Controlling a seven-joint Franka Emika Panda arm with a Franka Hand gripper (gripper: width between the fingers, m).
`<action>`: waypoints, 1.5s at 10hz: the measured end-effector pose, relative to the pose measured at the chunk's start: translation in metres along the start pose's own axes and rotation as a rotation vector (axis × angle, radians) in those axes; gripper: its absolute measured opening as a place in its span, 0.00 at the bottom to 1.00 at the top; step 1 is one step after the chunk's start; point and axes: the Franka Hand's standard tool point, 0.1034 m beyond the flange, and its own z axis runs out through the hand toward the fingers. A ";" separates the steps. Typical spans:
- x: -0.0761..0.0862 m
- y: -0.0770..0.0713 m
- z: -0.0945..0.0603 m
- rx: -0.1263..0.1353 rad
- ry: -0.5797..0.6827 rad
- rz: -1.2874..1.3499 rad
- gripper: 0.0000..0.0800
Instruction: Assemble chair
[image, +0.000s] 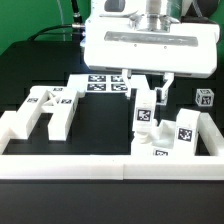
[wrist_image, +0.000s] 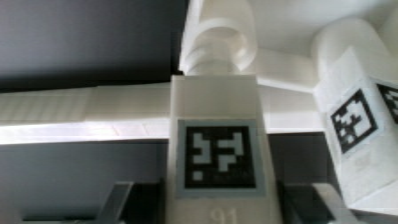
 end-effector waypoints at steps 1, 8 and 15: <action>0.000 0.002 0.000 -0.001 0.000 0.005 0.37; -0.005 -0.008 0.003 0.003 0.009 0.001 0.37; -0.008 -0.006 0.006 -0.001 0.004 -0.004 0.37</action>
Offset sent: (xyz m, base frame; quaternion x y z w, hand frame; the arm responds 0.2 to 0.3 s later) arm 0.0000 0.0000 0.0000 0.0000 0.0000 0.0000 1.0000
